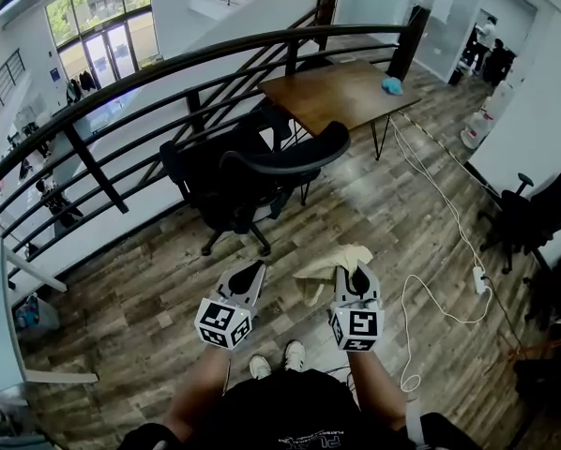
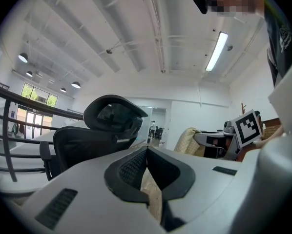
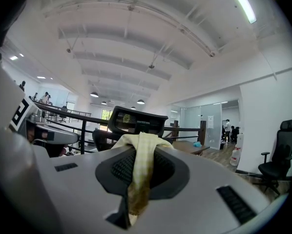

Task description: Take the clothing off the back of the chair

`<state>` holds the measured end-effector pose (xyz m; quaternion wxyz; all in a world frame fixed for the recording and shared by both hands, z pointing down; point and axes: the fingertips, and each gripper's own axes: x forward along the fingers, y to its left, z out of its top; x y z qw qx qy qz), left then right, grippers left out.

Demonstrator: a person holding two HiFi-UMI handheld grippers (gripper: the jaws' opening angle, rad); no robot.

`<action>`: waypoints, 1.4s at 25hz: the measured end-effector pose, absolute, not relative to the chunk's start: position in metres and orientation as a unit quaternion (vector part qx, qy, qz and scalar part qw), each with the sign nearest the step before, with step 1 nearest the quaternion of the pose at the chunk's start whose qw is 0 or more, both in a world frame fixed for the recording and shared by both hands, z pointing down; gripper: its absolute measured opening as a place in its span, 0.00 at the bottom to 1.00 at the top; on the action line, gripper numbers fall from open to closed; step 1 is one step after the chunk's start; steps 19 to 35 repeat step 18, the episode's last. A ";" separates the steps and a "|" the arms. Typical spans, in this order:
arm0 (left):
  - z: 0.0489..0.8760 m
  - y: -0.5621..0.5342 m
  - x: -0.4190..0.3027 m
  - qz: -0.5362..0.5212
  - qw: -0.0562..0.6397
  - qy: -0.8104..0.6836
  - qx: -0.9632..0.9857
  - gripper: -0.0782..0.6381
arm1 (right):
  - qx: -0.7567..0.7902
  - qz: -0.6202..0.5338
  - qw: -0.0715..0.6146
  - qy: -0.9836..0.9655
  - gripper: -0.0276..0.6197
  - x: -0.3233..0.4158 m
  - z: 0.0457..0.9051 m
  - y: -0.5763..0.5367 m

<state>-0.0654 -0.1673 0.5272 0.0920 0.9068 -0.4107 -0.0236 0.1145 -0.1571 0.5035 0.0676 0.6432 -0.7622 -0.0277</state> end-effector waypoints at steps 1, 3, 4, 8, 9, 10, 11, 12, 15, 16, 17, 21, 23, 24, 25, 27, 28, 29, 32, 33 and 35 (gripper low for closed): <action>0.527 -0.168 -0.066 -0.024 0.091 -0.412 0.907 0.13 | 0.643 -0.028 0.069 -0.762 0.12 0.115 0.504 -0.156; 0.526 -0.168 -0.066 -0.024 0.089 -0.412 0.907 0.13 | 0.644 -0.029 0.070 -0.762 0.12 0.116 0.504 -0.155; 0.527 -0.168 -0.066 -0.024 0.089 -0.412 0.907 0.13 | 0.644 -0.030 0.070 -0.761 0.12 0.116 0.505 -0.154; 0.529 -0.168 -0.066 -0.021 0.090 -0.409 0.908 0.13 | 0.644 -0.030 0.067 -0.761 0.12 0.115 0.505 -0.154; 0.530 -0.168 -0.065 -0.020 0.090 -0.408 0.908 0.13 | 0.644 -0.031 0.066 -0.762 0.12 0.115 0.505 -0.154; 0.530 -0.167 -0.065 -0.019 0.090 -0.406 0.909 0.13 | 0.644 -0.031 0.066 -0.762 0.12 0.115 0.504 -0.154; 0.531 -0.166 -0.065 -0.018 0.090 -0.405 0.909 0.13 | 0.643 -0.031 0.065 -0.762 0.12 0.114 0.504 -0.153; 0.531 -0.165 -0.065 -0.018 0.090 -0.405 0.910 0.13 | 0.643 -0.031 0.064 -0.763 0.12 0.113 0.503 -0.152; 0.528 -0.162 -0.066 -0.019 0.088 -0.404 0.910 0.13 | 0.640 -0.034 0.062 -0.765 0.12 0.111 0.501 -0.150; 0.527 -0.162 -0.067 -0.019 0.087 -0.404 0.911 0.13 | 0.639 -0.035 0.061 -0.766 0.12 0.110 0.500 -0.149; 0.526 -0.161 -0.067 -0.020 0.087 -0.404 0.911 0.13 | 0.639 -0.036 0.061 -0.766 0.12 0.109 0.499 -0.148; 0.525 -0.161 -0.067 -0.020 0.086 -0.403 0.911 0.13 | 0.638 -0.037 0.060 -0.767 0.12 0.109 0.498 -0.147; 0.525 -0.161 -0.067 -0.020 0.086 -0.403 0.911 0.13 | 0.638 -0.037 0.060 -0.767 0.12 0.109 0.498 -0.147; 0.525 -0.161 -0.067 -0.020 0.086 -0.403 0.911 0.13 | 0.638 -0.037 0.060 -0.767 0.12 0.109 0.498 -0.147; 0.525 -0.161 -0.067 -0.020 0.086 -0.403 0.911 0.13 | 0.638 -0.037 0.060 -0.767 0.12 0.109 0.498 -0.147; 0.525 -0.161 -0.067 -0.020 0.086 -0.403 0.911 0.13 | 0.638 -0.037 0.060 -0.767 0.12 0.109 0.498 -0.147; 0.525 -0.161 -0.067 -0.020 0.086 -0.403 0.911 0.13 | 0.638 -0.037 0.060 -0.767 0.12 0.109 0.498 -0.147; 0.525 -0.161 -0.067 -0.020 0.086 -0.403 0.911 0.13 | 0.638 -0.037 0.060 -0.767 0.12 0.109 0.498 -0.147; 0.525 -0.161 -0.067 -0.020 0.086 -0.403 0.911 0.13 | 0.638 -0.037 0.060 -0.767 0.12 0.109 0.498 -0.147; 0.525 -0.161 -0.067 -0.020 0.086 -0.403 0.911 0.13 | 0.638 -0.037 0.060 -0.767 0.12 0.109 0.498 -0.147; 0.525 -0.161 -0.067 -0.020 0.086 -0.403 0.911 0.13 | 0.638 -0.037 0.060 -0.767 0.12 0.109 0.498 -0.147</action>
